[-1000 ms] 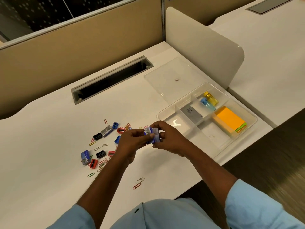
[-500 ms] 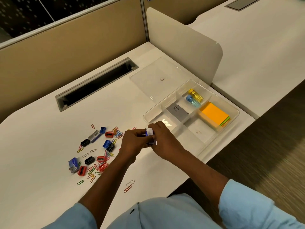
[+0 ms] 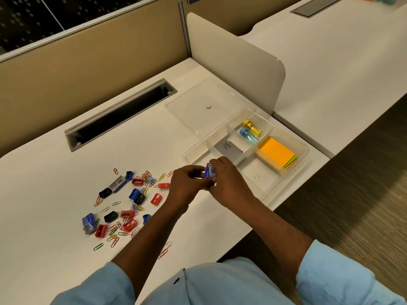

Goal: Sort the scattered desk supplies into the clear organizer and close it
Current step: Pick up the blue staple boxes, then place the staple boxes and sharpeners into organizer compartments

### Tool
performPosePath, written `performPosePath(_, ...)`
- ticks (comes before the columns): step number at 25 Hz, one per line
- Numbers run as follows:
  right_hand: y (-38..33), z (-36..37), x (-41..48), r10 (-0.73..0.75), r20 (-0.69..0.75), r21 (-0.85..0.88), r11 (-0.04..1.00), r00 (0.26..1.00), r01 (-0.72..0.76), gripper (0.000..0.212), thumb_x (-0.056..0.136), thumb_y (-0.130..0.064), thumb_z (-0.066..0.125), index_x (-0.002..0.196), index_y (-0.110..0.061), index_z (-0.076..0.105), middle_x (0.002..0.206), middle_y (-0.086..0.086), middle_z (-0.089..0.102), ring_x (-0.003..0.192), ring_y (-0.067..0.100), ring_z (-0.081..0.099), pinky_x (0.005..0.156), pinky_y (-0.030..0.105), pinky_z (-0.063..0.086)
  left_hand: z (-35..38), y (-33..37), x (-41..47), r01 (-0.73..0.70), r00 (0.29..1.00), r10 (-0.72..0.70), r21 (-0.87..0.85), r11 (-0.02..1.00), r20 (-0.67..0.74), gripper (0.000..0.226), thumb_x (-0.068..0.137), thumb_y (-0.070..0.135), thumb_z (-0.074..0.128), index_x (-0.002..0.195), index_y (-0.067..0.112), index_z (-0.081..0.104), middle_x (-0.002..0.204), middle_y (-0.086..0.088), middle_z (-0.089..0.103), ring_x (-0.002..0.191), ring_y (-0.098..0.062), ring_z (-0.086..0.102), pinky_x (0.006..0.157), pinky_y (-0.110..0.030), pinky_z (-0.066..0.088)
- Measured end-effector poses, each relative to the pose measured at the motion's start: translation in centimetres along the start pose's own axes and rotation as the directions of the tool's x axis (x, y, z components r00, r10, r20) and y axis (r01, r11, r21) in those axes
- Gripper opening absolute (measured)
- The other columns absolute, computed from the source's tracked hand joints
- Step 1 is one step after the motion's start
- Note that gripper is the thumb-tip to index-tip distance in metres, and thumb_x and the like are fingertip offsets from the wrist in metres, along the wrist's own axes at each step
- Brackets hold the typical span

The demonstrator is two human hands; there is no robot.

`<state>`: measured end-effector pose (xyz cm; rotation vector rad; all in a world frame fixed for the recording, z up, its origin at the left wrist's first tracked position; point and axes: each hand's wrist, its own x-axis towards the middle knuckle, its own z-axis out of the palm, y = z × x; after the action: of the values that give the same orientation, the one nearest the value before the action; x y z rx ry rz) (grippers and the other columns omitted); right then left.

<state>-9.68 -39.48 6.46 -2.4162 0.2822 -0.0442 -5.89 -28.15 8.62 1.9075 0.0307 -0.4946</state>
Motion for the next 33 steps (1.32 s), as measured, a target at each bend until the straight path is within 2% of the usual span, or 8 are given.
performPosePath(2,0.7,-1.2,0.5,0.06,-0.061,0.066,0.996,0.996,-0.056,0.062,0.074,-0.018,0.078,0.128,-0.012,0.048,0.125,0.007,0.053,0.117,0.022,0.054,0.085,0.022,0.044,0.2,0.1,0.0,0.016,1.0,-0.016,-0.083,0.996,0.01,0.025,0.073,0.022,0.079,0.096,0.014,0.07,0.092,-0.009,0.072,0.085,-0.023,0.069,0.076,-0.034,0.058)
performPosePath(4,2.3,-2.9,1.4,0.154,-0.137,0.134,0.982,0.979,-0.136,0.071,0.072,-0.016,0.08,0.132,-0.012,0.043,0.129,0.009,0.052,0.121,0.023,0.051,0.089,0.026,0.048,0.1,0.0,0.2,0.037,0.999,-0.041,-0.119,0.992,-0.032,0.017,0.078,0.025,0.075,0.091,0.015,0.07,0.088,-0.009,0.072,0.084,-0.023,0.068,0.075,-0.033,0.058)
performPosePath(5,3.3,-3.7,1.9,0.197,-0.154,0.091,0.979,0.968,-0.184,0.074,0.072,-0.017,0.079,0.134,-0.012,0.04,0.131,0.01,0.05,0.123,0.024,0.049,0.092,0.031,0.049,-0.1,-0.1,0.2,0.044,0.998,-0.05,-0.122,0.992,-0.042,0.012,0.079,0.024,0.073,0.088,0.017,0.07,0.086,-0.008,0.072,0.083,-0.023,0.068,0.074,-0.033,0.058)
performPosePath(7,5.2,-4.9,2.7,0.263,-0.151,-0.146,0.947,0.953,-0.285,0.072,0.075,-0.025,0.077,0.134,-0.011,0.038,0.132,0.013,0.049,0.123,0.028,0.047,0.095,0.037,0.048,-0.6,-0.3,0.1,0.055,0.997,-0.061,-0.132,0.99,-0.037,0.005,0.081,0.022,0.071,0.084,0.018,0.07,0.085,-0.008,0.072,0.081,-0.023,0.067,0.071,-0.031,0.058)
performPosePath(9,6.5,-5.1,3.3,0.315,-0.105,-0.303,0.893,0.943,-0.332,0.069,0.076,-0.026,0.076,0.131,-0.01,0.038,0.129,0.014,0.05,0.121,0.03,0.046,0.096,0.039,0.047,-1.1,-0.6,0.1,0.069,0.997,-0.074,-0.141,0.988,-0.032,0.008,0.082,0.02,0.071,0.087,0.014,0.071,0.087,-0.011,0.072,0.081,-0.023,0.067,0.07,-0.03,0.057)
performPosePath(14,7.8,-3.9,4.9,0.352,0.004,-0.326,0.885,0.936,-0.331,0.061,0.079,-0.02,0.073,0.127,-0.007,0.038,0.126,0.017,0.051,0.119,0.032,0.048,0.095,0.037,0.045,-2.0,-1.1,-0.1,0.076,0.995,-0.082,-0.118,0.99,-0.053,0.018,0.079,0.019,0.073,0.093,0.008,0.07,0.082,-0.008,0.071,0.078,-0.021,0.066,0.07,-0.031,0.057)
performPosePath(22,9.1,-2.3,5.1,0.377,-0.029,-0.296,0.881,0.926,-0.369,0.067,0.076,-0.02,0.077,0.127,-0.003,0.036,0.123,0.02,0.054,0.116,0.033,0.053,0.094,0.039,0.047,-3.5,-1.8,-0.6,0.067,0.996,-0.069,-0.047,0.997,-0.061,0.027,0.077,0.016,0.076,0.098,0.002,0.068,0.09,-0.013,0.069,0.077,-0.021,0.064,0.069,-0.03,0.055)
performPosePath(33,7.2,-4.0,4.9,0.385,-0.051,-0.389,0.842,0.921,-0.373,0.046,0.076,-0.025,0.077,0.109,-0.001,0.055,0.108,0.02,0.065,0.101,0.034,0.062,0.08,0.036,0.05,-5.6,-3.0,-0.2,0.096,0.988,-0.089,0.051,0.994,-0.129,0.026,0.076,0.023,0.076,0.095,0.006,0.069,0.093,-0.012,0.07,0.086,-0.024,0.066,0.081,-0.04,0.056)
